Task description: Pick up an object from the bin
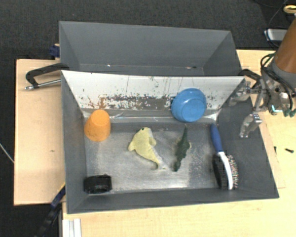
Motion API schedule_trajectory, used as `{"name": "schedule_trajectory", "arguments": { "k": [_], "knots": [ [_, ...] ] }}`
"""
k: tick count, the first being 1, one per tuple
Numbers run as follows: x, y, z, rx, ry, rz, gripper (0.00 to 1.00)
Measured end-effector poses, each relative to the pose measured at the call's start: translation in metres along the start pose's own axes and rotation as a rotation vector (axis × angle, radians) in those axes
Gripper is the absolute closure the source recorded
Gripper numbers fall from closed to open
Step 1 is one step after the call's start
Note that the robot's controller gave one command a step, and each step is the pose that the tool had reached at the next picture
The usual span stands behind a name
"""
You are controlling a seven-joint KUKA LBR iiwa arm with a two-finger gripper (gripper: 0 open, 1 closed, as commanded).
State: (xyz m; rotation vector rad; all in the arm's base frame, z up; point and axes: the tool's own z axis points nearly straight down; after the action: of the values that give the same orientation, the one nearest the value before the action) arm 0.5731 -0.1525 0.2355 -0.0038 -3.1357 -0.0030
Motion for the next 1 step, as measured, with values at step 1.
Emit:
{"name": "schedule_trajectory", "arguments": {
  "k": [1],
  "knots": [
    [-0.0203, 0.1286, 0.1629, 0.005, -0.007, -0.494, 0.00]
  ]
}}
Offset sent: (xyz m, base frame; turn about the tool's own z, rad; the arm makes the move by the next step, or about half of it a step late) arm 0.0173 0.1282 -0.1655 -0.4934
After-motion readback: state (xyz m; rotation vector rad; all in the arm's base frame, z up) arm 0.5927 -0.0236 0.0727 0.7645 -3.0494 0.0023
